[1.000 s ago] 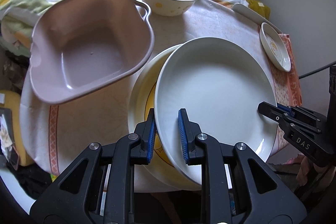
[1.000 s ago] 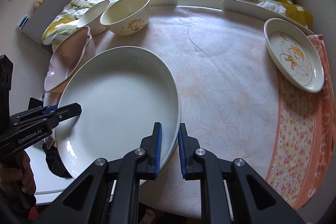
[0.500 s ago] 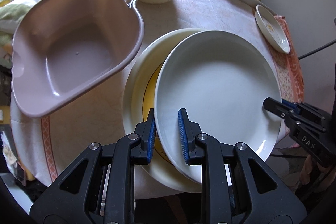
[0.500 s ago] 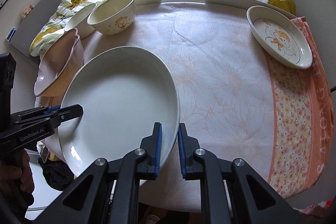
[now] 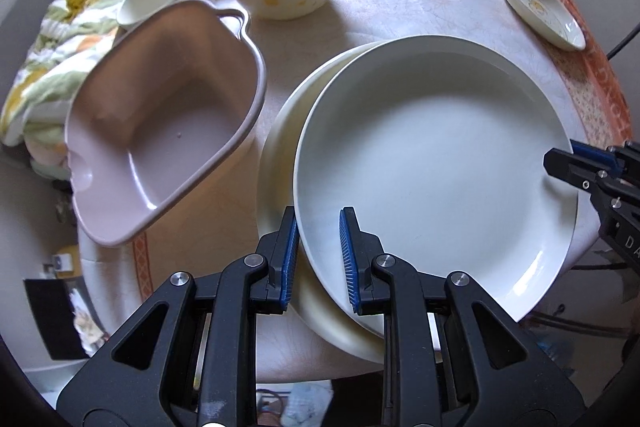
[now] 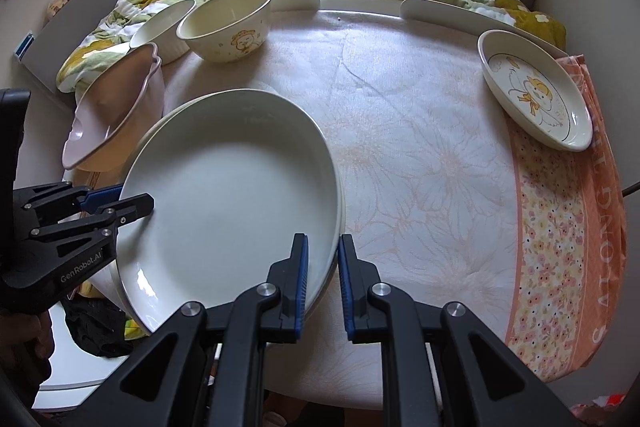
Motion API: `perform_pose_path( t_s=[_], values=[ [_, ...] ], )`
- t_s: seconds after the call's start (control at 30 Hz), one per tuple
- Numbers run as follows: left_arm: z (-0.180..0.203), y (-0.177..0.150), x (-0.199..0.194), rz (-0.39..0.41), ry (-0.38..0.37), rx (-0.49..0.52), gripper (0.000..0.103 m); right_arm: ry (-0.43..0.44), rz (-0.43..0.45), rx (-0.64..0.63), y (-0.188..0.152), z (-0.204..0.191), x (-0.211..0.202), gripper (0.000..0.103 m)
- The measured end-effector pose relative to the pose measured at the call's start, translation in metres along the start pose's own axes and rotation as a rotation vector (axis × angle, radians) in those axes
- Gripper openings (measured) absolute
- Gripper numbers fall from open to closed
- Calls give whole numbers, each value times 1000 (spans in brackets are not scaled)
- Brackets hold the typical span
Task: Organize plates and bowls
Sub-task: 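Carry the white plate onto the yellow duck plate and open both grippers, then reach both grippers to the small duck plate on the orange towel and grasp its rim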
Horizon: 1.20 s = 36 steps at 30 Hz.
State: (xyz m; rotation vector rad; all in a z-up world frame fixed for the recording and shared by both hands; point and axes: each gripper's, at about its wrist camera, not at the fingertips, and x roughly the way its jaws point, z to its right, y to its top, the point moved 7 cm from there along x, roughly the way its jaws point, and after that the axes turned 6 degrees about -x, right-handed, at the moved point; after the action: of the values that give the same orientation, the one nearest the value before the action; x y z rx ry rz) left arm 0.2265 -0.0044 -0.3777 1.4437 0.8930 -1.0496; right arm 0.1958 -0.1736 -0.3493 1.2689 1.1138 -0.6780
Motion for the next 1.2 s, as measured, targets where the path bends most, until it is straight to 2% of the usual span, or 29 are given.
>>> perform_pose_path(
  t_s=[0.17,0.23,0.33,0.4,0.7,0.83,1.07,1.1,1.13,1.17,1.2],
  values=[
    [1,-1,-2,13,43,26,18,-12,0,-9,0,-1,1,14],
    [3,-1,-4,22,78,52,18,-13,0,-7,0,-1,1,14],
    [6,0,-9,55,171,108,18,-16,0,-8,0,-1,1,14],
    [5,0,-10,62,195,114,18,-19,2,-8,-1,-2,0,14],
    [2,3,-11,61,159,91,18,-24,-2,-6,-1,-3,0,14],
    [3,7,-29,97,126,81,18,-22,15,23,0,0,-8,14],
    [18,46,-98,260,-54,62,19,17,99,136,13,18,-52,14],
    [21,52,-104,269,-84,64,24,16,115,159,14,23,-60,23],
    [26,60,-111,281,-126,63,43,7,139,179,15,28,-70,33],
    [29,66,-115,293,-153,61,64,0,161,190,15,32,-78,69],
    [32,74,-123,320,-189,56,103,-2,195,201,15,37,-89,102]
  ],
)
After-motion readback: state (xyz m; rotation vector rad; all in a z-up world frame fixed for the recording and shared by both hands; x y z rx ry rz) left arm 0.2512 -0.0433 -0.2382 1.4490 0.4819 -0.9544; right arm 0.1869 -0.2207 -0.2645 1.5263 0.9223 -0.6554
